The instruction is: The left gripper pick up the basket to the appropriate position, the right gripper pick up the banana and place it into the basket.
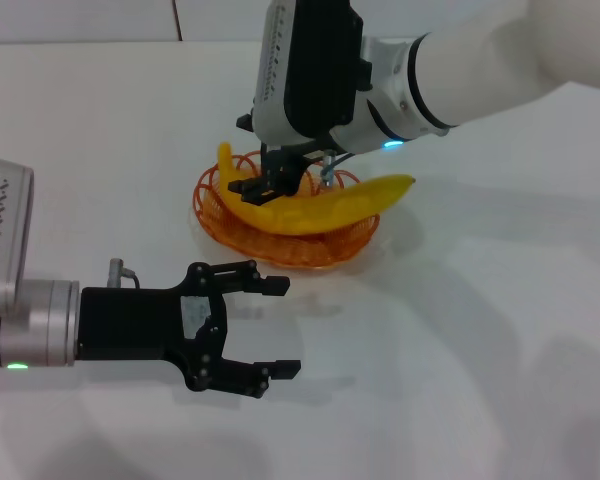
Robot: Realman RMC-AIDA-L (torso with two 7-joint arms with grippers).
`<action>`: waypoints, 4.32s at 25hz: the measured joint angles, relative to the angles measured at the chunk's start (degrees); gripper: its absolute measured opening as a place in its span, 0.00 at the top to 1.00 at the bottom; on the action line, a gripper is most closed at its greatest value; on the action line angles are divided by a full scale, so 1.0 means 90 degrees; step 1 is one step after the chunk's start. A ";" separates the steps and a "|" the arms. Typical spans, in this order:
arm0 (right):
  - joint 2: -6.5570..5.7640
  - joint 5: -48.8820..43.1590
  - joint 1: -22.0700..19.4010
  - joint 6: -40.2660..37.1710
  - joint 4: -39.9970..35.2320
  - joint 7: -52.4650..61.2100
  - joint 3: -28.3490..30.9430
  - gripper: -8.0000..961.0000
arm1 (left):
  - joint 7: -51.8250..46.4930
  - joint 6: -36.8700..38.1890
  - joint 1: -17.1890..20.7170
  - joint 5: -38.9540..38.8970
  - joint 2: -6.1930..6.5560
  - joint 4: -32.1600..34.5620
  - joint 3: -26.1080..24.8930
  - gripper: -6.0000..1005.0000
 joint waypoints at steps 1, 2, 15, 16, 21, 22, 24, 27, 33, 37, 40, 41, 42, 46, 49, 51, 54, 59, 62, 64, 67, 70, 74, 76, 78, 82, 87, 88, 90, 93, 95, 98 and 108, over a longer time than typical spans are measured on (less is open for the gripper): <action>0.0000 0.0042 0.0000 0.0020 -0.0012 -0.0002 0.0000 0.39 | 0.0000 0.0000 0.0000 0.0000 0.0000 0.0000 0.0000 0.12; 0.0000 0.0083 -0.0001 0.0032 -0.0033 -0.0008 0.0000 0.33 | 0.0000 0.0000 0.0001 0.0000 0.0001 0.0000 0.0000 0.12; -0.0046 0.0188 -0.0664 0.0041 -0.1237 -0.0046 0.0309 0.10 | 0.0001 0.0003 0.0049 0.0000 0.0003 0.0002 0.0000 0.12; -0.0047 0.0180 -0.0746 0.0040 -0.1353 -0.0052 0.0372 0.10 | 0.0005 0.0003 0.0049 0.0000 0.0003 0.0003 0.0000 0.12; -0.0050 0.0306 -0.1191 0.0040 -0.1781 -0.0239 0.0827 0.10 | 0.0041 0.0007 0.0052 -0.0055 0.0003 0.0003 0.0000 0.12; -0.0050 0.0539 -0.1376 0.0040 -0.1857 -0.0452 0.1051 0.10 | 0.0055 0.0010 0.0056 -0.0089 0.0003 0.0001 0.0000 0.12; -0.0048 0.0709 -0.1463 0.0040 -0.1866 -0.0598 0.1178 0.10 | 0.0150 0.0022 0.0080 -0.0242 0.0004 -0.0001 0.0000 0.12; -0.0053 0.1480 -0.1769 0.0023 -0.1839 -0.1234 0.1732 0.11 | 0.0526 0.0040 0.0154 -0.0629 -0.0004 -0.0003 0.0000 0.12; -0.0059 0.2617 -0.2195 -0.0024 -0.1650 -0.2181 0.2383 0.11 | 0.0706 0.0044 0.0185 -0.1015 -0.0010 -0.0006 0.0000 0.12; -0.0066 0.3246 -0.2338 -0.0100 -0.1284 -0.2778 0.2733 0.11 | 0.0800 0.0073 0.0161 -0.1132 -0.0008 -0.0008 0.0028 0.12; -0.0084 0.3302 -0.2345 -0.0343 -0.1174 -0.2873 0.2935 0.11 | 0.0806 0.0188 0.0152 -0.1139 0.0003 -0.0006 0.0056 0.12; -0.0094 0.3310 -0.2347 -0.0535 -0.1109 -0.2921 0.3080 0.11 | 0.0803 0.0249 0.0153 -0.1143 0.0015 0.0007 0.0058 0.12; -0.0102 0.3311 -0.2348 -0.0750 -0.1038 -0.2980 0.3253 0.11 | 0.0801 0.0289 0.0159 -0.1144 0.0020 0.0020 0.0057 0.12; -0.0116 0.3301 -0.2310 -0.1502 -0.0643 -0.3346 0.3986 0.11 | 0.0794 0.0466 0.0195 -0.1148 0.0047 0.0054 0.0030 0.12; -0.0140 0.3287 -0.2286 -0.2158 -0.0322 -0.3679 0.4597 0.11 | 0.0768 0.0571 0.0226 -0.1151 0.0080 0.0063 0.0005 0.12; -0.0191 0.3275 -0.2276 -0.2629 -0.0149 -0.3876 0.4925 0.11 | 0.0724 0.0647 0.0277 -0.1138 0.0102 0.0127 -0.0017 0.12; -0.0326 0.3256 -0.2275 -0.3094 0.0031 -0.4034 0.5115 0.11 | 0.0386 0.0699 0.0489 -0.1040 0.0149 0.0528 -0.0058 0.12; -0.0492 0.2978 -0.2320 -0.3554 0.0146 -0.4155 0.5198 0.11 | -0.0177 0.0702 0.0836 -0.0861 0.0237 0.1227 -0.0071 0.12; -0.0503 0.2706 -0.2328 -0.3664 0.0173 -0.4192 0.5234 0.11 | -0.0388 0.0703 0.0980 -0.0830 0.0306 0.1465 -0.0101 0.12; -0.0508 0.2502 -0.2329 -0.3747 0.0189 -0.4208 0.5236 0.11 | -0.0484 0.0731 0.1043 -0.0824 0.0345 0.1545 -0.0159 0.12; -0.0512 0.2221 -0.2284 -0.3856 0.0282 -0.4217 0.5238 0.11 | -0.0535 0.0836 0.1093 -0.0787 0.0413 0.1565 -0.0334 0.12; -0.0518 0.1954 -0.2227 -0.4004 0.0332 -0.4207 0.5239 0.11 | -0.0642 0.0921 0.1093 -0.0618 0.0444 0.1574 -0.0576 0.12; -0.0511 0.1689 -0.2160 -0.4281 0.0399 -0.4179 0.5236 0.11 | -0.0791 0.1024 0.1072 -0.0232 0.0436 0.1586 -0.0944 0.12; -0.0512 0.1649 -0.2155 -0.4337 0.0402 -0.4174 0.5239 0.11 | -0.0864 0.1037 0.1061 -0.0127 0.0429 0.1618 -0.1028 0.12; -0.0512 0.1574 -0.2151 -0.4371 0.0405 -0.4158 0.5242 0.11 | -0.0944 0.1038 0.1070 -0.0052 0.0426 0.1683 -0.1066 0.12; -0.0498 0.1339 -0.2122 -0.4375 0.0414 -0.4105 0.5242 0.11 | -0.1017 0.1039 0.1102 0.0078 0.0432 0.1741 -0.1215 0.12; -0.0410 0.1001 -0.2049 -0.4351 0.0431 -0.4020 0.5231 0.11 | -0.1019 0.1038 0.1115 0.0334 0.0387 0.1741 -0.1525 0.12; -0.0398 0.0978 -0.2039 -0.4347 0.0435 -0.4016 0.5238 0.11 | -0.1023 0.1038 0.1118 0.0386 0.0378 0.1741 -0.1548 0.12; -0.0387 0.0958 -0.2023 -0.4336 0.0460 -0.4014 0.5244 0.11 | -0.1034 0.1031 0.1120 0.0426 0.0373 0.1741 -0.1559 0.12; -0.0385 0.0956 -0.2017 -0.4303 0.0496 -0.4025 0.5245 0.11 | -0.1039 0.1005 0.1122 0.0437 0.0369 0.1733 -0.1564 0.12; -0.0383 0.0954 -0.2017 -0.4295 0.0524 -0.4036 0.5245 0.11 | -0.1039 0.1001 0.1122 0.0438 0.0364 0.1731 -0.1566 0.12; -0.0381 0.0953 -0.2011 -0.4295 0.0563 -0.4051 0.5245 0.11 | -0.1050 0.0998 0.1123 0.0439 0.0364 0.1732 -0.1570 0.12; -0.0381 0.0947 -0.2011 -0.4296 0.0568 -0.4057 0.5244 0.11 | -0.1056 0.0995 0.1135 0.0516 0.0345 0.1732 -0.1712 0.12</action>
